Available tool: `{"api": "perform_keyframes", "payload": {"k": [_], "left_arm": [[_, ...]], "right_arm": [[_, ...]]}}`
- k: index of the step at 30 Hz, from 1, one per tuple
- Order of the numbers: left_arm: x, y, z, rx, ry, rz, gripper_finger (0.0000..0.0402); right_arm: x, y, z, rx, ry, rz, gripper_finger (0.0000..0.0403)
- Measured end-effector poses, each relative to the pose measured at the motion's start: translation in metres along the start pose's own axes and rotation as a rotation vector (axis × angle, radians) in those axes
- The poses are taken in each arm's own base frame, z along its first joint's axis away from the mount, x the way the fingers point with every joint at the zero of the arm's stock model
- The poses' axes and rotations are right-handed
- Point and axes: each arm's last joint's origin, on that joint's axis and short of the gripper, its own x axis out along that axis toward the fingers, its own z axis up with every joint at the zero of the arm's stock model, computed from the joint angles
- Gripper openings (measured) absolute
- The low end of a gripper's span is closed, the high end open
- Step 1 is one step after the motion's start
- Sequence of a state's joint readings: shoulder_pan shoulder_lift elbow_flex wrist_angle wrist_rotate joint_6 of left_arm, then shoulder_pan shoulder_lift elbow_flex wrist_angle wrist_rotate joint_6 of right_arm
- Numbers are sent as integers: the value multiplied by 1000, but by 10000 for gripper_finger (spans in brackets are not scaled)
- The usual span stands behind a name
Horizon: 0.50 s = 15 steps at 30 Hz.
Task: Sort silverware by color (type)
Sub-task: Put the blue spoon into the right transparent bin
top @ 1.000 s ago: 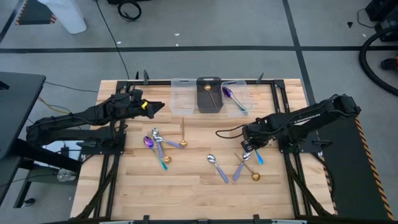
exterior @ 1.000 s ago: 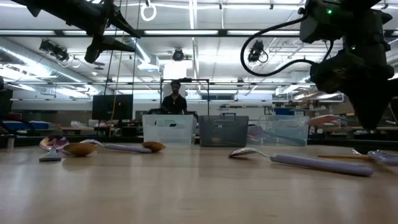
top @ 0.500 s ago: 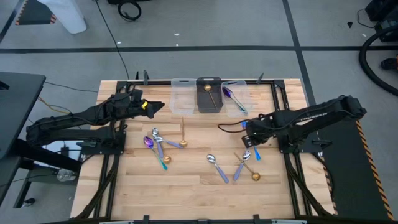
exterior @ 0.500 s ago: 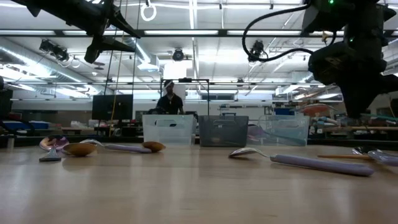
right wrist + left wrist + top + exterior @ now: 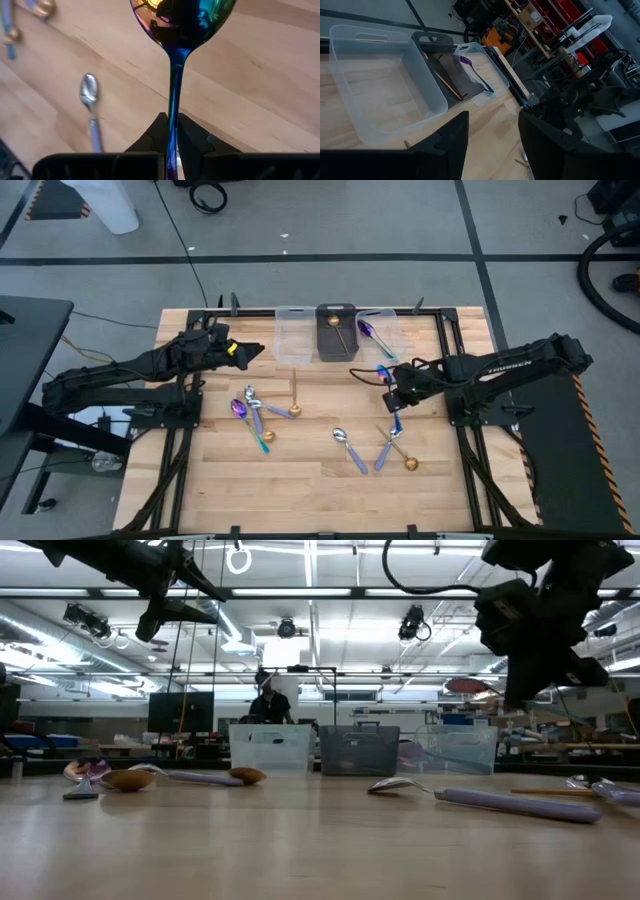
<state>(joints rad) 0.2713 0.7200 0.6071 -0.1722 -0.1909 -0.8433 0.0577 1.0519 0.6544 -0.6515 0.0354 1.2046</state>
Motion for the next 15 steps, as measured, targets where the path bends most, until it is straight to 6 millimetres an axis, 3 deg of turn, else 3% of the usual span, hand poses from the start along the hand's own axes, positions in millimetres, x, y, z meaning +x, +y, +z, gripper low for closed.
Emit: {"api": "perform_keyframes", "payload": {"k": [7, 15], "left_arm": [[0, 0, 0, 21, -2, 2, 181], [0, 0, 0, 25, -6, 6, 181]], "right_arm": [[-10, 14, 15, -32, -52, 60, 32], [-39, 38, 55, -148, -162, 27, 32]]}}
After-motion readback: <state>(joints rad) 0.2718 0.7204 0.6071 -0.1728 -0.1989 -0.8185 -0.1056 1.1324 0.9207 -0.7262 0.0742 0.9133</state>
